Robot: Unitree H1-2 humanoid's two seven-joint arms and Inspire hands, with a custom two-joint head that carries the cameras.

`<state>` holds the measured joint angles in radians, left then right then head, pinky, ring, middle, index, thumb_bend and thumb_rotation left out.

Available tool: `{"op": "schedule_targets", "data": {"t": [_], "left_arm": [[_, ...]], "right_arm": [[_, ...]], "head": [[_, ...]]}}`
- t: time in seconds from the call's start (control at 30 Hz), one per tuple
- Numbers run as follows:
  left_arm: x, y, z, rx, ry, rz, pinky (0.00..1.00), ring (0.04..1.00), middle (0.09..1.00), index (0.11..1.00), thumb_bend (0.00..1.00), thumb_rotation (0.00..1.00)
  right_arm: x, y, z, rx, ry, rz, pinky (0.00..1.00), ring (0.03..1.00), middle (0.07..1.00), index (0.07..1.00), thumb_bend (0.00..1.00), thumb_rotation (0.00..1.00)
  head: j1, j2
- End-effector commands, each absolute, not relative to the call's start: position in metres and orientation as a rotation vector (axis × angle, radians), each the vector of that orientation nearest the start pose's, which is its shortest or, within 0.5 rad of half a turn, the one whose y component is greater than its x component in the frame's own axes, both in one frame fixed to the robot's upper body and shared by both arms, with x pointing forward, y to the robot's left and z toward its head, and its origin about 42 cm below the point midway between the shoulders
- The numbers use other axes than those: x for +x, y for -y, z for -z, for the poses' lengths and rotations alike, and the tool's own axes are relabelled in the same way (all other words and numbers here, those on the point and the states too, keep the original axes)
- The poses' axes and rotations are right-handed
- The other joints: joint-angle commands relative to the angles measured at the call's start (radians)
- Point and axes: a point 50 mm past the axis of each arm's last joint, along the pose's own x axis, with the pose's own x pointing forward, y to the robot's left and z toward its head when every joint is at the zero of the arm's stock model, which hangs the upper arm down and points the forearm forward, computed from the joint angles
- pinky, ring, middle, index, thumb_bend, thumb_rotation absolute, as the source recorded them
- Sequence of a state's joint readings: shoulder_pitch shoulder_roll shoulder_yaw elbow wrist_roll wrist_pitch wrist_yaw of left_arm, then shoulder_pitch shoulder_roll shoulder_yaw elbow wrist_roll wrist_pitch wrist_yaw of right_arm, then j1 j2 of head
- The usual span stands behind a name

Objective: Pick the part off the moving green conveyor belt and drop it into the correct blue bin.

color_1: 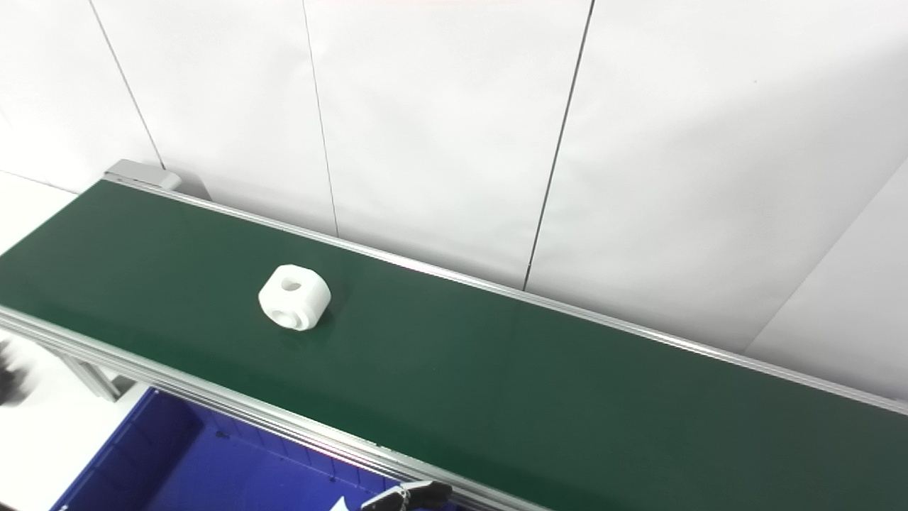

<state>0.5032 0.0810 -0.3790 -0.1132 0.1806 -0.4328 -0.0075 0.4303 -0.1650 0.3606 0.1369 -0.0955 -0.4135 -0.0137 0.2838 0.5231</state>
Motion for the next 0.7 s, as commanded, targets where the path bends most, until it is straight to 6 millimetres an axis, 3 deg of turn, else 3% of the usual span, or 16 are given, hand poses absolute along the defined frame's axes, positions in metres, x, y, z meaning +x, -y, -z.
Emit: {"op": "schedule_targets", "data": {"t": [0.0,0.17,0.3,0.37,0.4,0.47,0.67], "left_arm": [[0.098,-0.143,-0.088,0.044,0.195,0.320,0.69,0.806,0.823,0.795,0.84,0.58],[0.116,-0.141,-0.143,0.035,0.430,0.341,0.64,0.767,0.789,0.772,0.85,0.51],[0.142,-0.156,-0.176,0.106,0.587,0.364,0.65,0.780,0.786,0.756,0.97,0.40],[0.157,-0.167,-0.184,0.161,0.620,0.363,0.65,0.782,0.789,0.754,0.99,0.37],[0.167,-0.174,-0.188,0.197,0.634,0.356,0.65,0.778,0.781,0.737,1.00,0.28],[0.182,-0.183,-0.191,0.248,0.652,0.338,0.64,0.769,0.773,0.717,1.00,0.19],[0.229,-0.202,-0.202,0.488,0.636,0.351,0.72,0.829,0.825,0.757,1.00,0.13]], "right_arm": [[0.098,0.186,-0.012,-0.111,-0.069,-0.320,0.99,0.983,1.000,1.000,0.91,1.00],[0.097,0.187,-0.012,-0.102,-0.074,-0.327,0.99,0.984,1.000,1.000,0.90,1.00],[0.098,0.186,-0.011,-0.100,-0.074,-0.338,1.00,0.992,1.000,1.000,0.89,1.00],[0.099,0.185,-0.011,-0.096,-0.075,-0.338,1.00,0.991,1.000,1.000,0.89,1.00],[0.100,0.185,-0.010,-0.090,-0.077,-0.338,1.00,0.985,1.000,1.000,0.88,1.00],[0.100,0.183,-0.010,-0.085,-0.078,-0.338,0.99,0.979,1.000,1.000,0.89,1.00],[0.101,0.178,-0.009,-0.077,-0.077,-0.337,0.98,0.958,0.990,1.000,0.90,1.00]], "head": [[-0.003,0.005],[0.002,0.009],[0.000,0.008],[-0.003,0.007],[-0.004,0.007],[-0.007,0.007],[-0.014,0.004]]}}
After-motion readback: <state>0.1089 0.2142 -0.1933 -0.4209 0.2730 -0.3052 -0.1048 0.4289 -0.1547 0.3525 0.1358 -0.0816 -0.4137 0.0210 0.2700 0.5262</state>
